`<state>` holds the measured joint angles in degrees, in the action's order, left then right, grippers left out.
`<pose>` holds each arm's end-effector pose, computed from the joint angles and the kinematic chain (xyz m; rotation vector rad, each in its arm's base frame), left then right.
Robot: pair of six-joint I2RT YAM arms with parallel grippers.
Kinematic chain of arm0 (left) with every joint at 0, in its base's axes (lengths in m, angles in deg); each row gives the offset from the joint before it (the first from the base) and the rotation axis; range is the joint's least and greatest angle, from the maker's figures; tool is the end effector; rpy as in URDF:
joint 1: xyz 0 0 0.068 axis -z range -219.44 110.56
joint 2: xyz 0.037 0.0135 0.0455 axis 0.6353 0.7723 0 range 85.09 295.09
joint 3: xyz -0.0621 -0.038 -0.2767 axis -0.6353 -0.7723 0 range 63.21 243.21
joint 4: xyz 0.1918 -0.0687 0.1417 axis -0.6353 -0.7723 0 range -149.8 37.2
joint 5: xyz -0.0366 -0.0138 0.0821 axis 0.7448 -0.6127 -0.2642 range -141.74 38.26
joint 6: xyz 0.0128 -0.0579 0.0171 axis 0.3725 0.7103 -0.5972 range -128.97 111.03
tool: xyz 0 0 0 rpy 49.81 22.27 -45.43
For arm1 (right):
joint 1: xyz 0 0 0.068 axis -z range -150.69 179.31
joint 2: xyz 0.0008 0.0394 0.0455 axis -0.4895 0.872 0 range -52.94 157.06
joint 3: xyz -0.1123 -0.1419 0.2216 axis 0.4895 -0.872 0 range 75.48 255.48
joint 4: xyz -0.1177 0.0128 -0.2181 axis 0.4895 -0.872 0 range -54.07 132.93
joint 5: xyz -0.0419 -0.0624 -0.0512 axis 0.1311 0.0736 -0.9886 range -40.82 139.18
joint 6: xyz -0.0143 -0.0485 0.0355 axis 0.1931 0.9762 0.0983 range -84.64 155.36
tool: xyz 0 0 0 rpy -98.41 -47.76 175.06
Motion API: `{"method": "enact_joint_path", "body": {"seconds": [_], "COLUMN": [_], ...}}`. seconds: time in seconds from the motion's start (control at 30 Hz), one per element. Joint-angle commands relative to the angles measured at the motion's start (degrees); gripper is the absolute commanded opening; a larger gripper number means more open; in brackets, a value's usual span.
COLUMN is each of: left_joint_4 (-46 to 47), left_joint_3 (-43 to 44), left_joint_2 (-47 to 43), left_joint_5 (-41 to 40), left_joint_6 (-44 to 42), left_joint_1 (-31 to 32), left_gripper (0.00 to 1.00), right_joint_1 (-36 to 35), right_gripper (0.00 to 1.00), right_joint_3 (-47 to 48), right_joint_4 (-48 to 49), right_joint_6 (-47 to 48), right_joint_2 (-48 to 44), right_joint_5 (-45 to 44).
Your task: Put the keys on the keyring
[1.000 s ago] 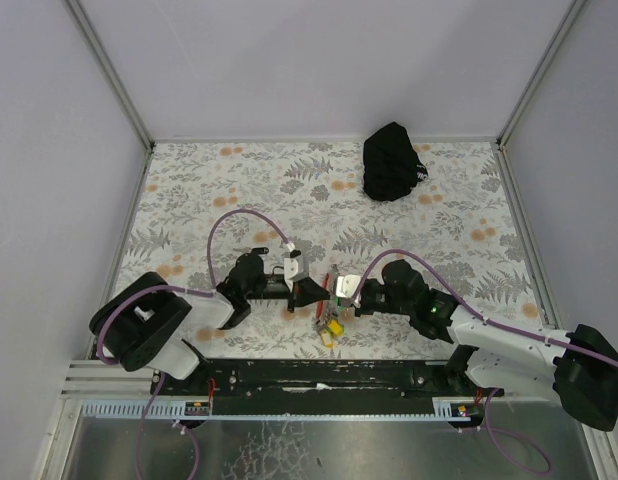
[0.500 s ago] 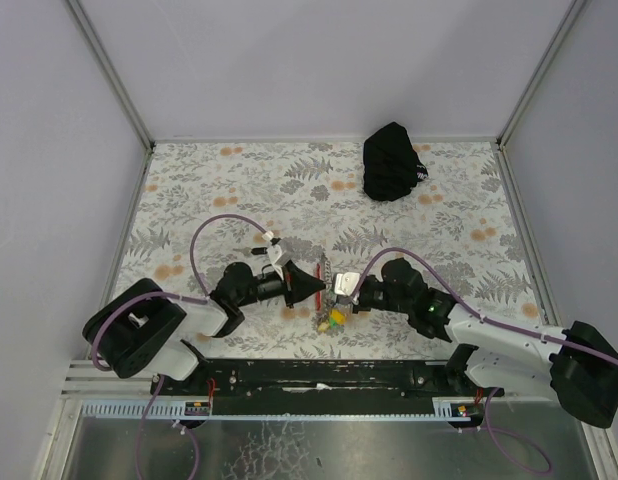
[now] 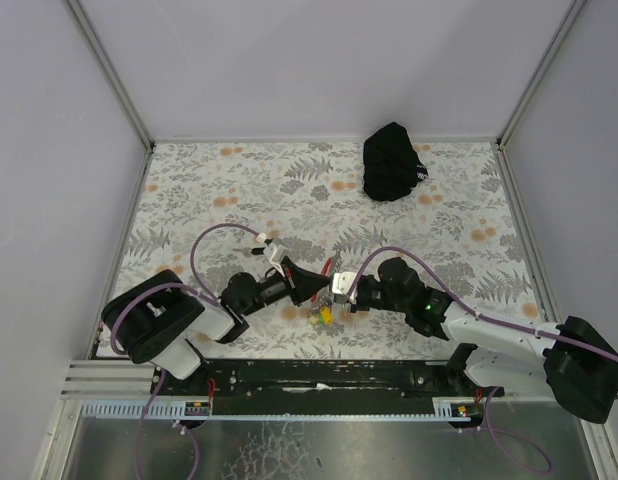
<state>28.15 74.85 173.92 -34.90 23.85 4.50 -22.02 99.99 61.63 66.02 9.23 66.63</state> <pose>0.1652 -0.1779 0.1872 0.4151 1.5997 -1.2718 0.1276 0.1819 0.2271 -1.4108 1.3045 0.5331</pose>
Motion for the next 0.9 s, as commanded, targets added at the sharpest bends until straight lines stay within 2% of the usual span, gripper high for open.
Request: {"method": "enact_joint_path", "body": {"seconds": [0.0, 0.17, 0.37, 0.43, 0.6, 0.87], "left_joint_4": [10.55, 10.1, 10.36, 9.76, -0.65, -15.87], "left_joint_3": [-0.69, -2.5, -3.08, -2.4, 0.74, 3.22], "left_joint_2": [-0.01, 1.14, 2.68, 2.41, -0.88, -6.8], "left_joint_5": [-5.95, -1.98, 9.96, 14.21, 23.04, 27.08], "left_joint_6": [0.69, -1.43, -6.42, -9.84, -21.62, -35.35], "left_joint_1": [0.62, -0.78, -5.03, -5.9, -6.34, -6.17], "left_gripper": [0.02, 0.18, 0.2, 0.24, 0.28, 0.29], "right_joint_1": [-0.21, -0.22, -0.21, -0.25, -0.2, -0.2], "right_gripper": [0.0, 0.0, 0.0, 0.0, 0.0, 0.0], "right_joint_3": [1.44, 1.53, 3.03, 3.23, 3.89, 4.29], "right_joint_4": [1.82, 1.42, -0.97, -1.39, -2.5, -3.05], "right_joint_6": [-0.29, 0.13, 1.41, 1.8, 2.37, 2.57], "right_joint_2": [-1.85, -3.44, -3.18, -3.11, -2.52, -1.57], "right_joint_5": [-0.68, -2.16, -1.08, -0.81, -0.33, 0.95]}}
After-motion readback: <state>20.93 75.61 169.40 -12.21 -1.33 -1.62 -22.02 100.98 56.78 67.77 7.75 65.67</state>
